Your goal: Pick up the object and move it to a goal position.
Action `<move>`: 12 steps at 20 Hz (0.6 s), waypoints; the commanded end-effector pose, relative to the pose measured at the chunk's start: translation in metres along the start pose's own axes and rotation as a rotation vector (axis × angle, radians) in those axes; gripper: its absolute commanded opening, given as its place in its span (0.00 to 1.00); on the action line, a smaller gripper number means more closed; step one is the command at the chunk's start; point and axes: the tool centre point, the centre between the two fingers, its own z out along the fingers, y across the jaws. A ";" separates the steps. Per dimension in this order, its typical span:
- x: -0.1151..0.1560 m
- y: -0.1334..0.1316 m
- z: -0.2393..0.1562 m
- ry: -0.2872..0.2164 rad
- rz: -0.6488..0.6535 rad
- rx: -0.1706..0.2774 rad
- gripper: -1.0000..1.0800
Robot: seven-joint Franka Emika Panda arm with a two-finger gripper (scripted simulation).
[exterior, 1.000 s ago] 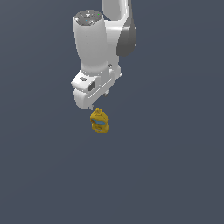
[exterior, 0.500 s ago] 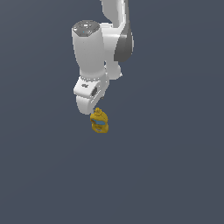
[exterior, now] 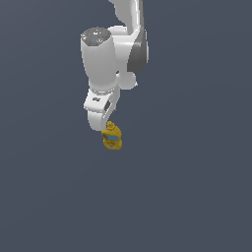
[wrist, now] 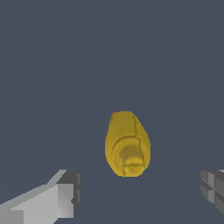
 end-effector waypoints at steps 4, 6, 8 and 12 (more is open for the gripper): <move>0.000 0.000 0.002 0.000 -0.003 0.000 0.96; 0.000 0.000 0.005 0.000 -0.003 0.000 0.96; 0.000 0.000 0.012 0.000 -0.003 0.000 0.96; -0.001 -0.001 0.031 0.000 -0.005 0.000 0.96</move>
